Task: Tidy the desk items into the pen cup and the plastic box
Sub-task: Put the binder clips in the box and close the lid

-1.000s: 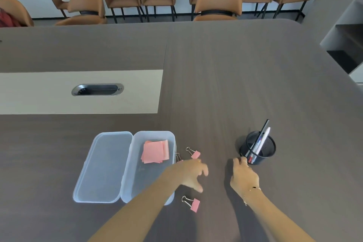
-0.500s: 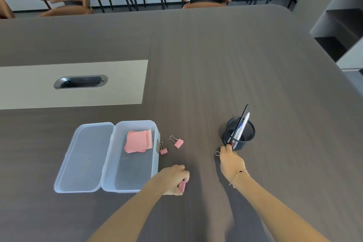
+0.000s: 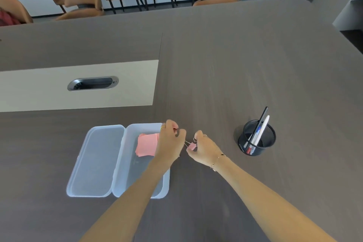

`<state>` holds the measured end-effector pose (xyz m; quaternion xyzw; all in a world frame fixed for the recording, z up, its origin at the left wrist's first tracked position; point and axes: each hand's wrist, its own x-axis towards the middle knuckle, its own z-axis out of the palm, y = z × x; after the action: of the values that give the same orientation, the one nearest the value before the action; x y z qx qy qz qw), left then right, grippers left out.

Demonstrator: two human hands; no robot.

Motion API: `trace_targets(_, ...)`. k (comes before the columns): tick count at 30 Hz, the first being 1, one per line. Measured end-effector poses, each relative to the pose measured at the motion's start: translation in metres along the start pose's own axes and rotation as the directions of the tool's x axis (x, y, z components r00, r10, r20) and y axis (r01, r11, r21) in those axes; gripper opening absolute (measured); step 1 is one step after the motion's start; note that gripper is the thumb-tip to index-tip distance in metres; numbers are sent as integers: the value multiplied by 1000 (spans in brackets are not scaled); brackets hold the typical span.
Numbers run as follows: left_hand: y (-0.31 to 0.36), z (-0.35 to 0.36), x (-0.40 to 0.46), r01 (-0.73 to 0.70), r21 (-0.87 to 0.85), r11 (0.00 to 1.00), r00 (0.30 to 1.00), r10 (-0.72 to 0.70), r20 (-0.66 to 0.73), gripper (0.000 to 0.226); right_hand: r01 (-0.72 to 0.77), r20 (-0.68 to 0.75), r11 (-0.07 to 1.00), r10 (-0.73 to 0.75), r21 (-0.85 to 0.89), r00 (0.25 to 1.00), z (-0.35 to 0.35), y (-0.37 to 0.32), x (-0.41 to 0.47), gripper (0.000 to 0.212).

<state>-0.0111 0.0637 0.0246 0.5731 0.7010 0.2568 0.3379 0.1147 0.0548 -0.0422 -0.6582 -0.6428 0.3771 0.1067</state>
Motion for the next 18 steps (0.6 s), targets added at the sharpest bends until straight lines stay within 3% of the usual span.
trace_targets(1,-3,-8,3,-36,62,997,999,36,3,14,-9,8,1000,9,-15,1000,7,-4,6,40)
trace_targets(3,-15,-18,5,-201,283,938,974,160,163,20,-20,20,995,22,-101,1000,21,-6,16,41)
trace_targets(5,-21,-13,2,-396,489,777,890,193,413,25,-37,-14,990,35,-135,999,29,-3,20,28)
trace_targets(7,-20,2,-5,-467,634,616,844,96,528,29,-66,-53,992,60,-109,997,30,4,22,22)
trace_targets(11,-21,34,-3,-422,784,455,853,-93,513,41,-113,-84,991,107,-73,991,10,23,23,25)
trace_targets(14,-29,45,4,-348,818,459,873,-159,460,40,-133,-98,985,123,-107,988,-7,42,21,23)
trace_targets(18,-33,44,4,-320,823,469,903,-111,414,41,-106,-123,990,93,-97,988,-15,56,16,12)
